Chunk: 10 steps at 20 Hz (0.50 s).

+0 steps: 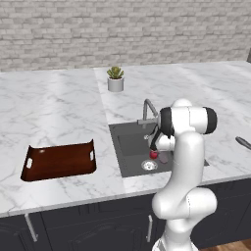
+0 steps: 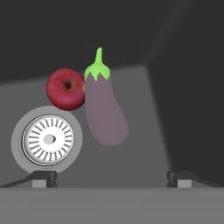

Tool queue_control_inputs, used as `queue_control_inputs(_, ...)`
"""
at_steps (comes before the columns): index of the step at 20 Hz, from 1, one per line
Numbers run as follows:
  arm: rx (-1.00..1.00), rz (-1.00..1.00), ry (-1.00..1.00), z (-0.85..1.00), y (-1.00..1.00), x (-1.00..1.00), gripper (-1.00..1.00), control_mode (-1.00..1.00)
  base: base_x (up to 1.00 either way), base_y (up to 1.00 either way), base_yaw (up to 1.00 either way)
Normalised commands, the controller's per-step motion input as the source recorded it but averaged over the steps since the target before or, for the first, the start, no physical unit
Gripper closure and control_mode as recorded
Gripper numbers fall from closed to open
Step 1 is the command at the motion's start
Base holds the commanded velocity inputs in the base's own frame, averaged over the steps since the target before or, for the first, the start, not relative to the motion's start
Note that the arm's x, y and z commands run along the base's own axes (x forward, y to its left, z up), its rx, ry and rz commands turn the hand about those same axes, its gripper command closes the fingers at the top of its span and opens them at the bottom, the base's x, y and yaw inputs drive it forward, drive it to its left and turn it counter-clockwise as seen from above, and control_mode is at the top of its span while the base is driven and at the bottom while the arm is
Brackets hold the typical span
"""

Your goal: Pick up all produce items and place them in the sink. Turn on the sink faucet to wash them. Then turn the sink off and put them in the tray.

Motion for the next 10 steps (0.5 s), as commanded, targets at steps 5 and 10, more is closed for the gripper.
queue_control_inputs(5, 0.00, 0.00, 0.09, 0.00, 0.00, 0.01, -1.00, -1.00, 0.00, 0.00, 0.00)
queue_control_inputs(10, 0.01, 0.00, 0.08, 0.00, -0.02, 0.01, -1.00, -1.00, 0.00, 0.00, 0.00)
